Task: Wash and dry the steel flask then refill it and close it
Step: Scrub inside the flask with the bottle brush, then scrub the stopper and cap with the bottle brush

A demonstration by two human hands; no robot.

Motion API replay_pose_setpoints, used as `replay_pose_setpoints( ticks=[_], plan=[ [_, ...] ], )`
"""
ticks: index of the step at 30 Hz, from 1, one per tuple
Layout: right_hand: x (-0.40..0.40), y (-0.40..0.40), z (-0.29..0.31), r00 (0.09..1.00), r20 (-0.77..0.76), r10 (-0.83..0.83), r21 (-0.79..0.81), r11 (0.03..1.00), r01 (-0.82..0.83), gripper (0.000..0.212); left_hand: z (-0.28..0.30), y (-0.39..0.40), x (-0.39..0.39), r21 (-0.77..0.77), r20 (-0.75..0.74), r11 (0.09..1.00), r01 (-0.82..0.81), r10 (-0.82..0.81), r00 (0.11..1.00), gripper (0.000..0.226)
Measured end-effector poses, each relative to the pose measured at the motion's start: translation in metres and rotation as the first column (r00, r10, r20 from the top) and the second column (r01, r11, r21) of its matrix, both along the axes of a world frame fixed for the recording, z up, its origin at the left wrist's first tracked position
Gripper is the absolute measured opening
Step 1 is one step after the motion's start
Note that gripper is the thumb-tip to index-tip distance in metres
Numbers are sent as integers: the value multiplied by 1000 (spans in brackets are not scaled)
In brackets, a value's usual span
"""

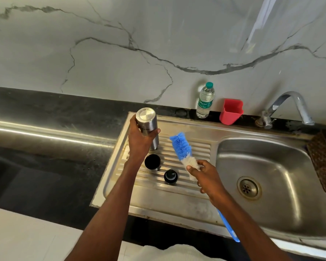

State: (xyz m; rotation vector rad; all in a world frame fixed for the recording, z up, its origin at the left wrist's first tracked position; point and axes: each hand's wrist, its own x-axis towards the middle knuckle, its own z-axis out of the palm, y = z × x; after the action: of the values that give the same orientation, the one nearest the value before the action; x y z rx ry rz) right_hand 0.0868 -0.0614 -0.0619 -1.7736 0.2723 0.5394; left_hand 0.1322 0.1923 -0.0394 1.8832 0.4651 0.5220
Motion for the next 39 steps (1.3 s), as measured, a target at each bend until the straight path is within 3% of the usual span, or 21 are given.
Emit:
replay_pose_setpoints(
  ticks=[13,14,18,21,24,30,34,39],
  plan=[
    [-6,1,-1,1000,7,24,-43,999,-24,46,-6,5,-11,-30,-52,1000,-5,3,999,103],
    [-7,-1,-1,1000,14,25,-52,998,-24,46,-8,4,-19,-32,-61,998,-52,50,997,98],
    [-11,-11,0,996,84,34,-110,994,-24,44,-40,-14,-68,-24,-66,961,-276,274,960,43],
    [-16,-22,1,988,134,74,-186,981,-48,51,-81,-17,-98,-160,-291,984,-81,32,956,61],
    [-18,-31,4,973,158,171,-263,957,-125,60,-84,-24,-104,-174,-374,983,52,-115,920,80],
    [-17,-48,11,938,175,298,-337,913,-227,66,-69,-31,-86,-62,-303,996,67,-83,949,59],
    [-14,-68,21,930,245,275,-341,922,-182,58,-55,-50,-92,1,-178,1000,17,-16,984,67],
    [-4,-104,35,901,346,263,-424,900,-100,52,-26,-86,-60,-207,-115,968,144,-171,979,70]
  ],
)
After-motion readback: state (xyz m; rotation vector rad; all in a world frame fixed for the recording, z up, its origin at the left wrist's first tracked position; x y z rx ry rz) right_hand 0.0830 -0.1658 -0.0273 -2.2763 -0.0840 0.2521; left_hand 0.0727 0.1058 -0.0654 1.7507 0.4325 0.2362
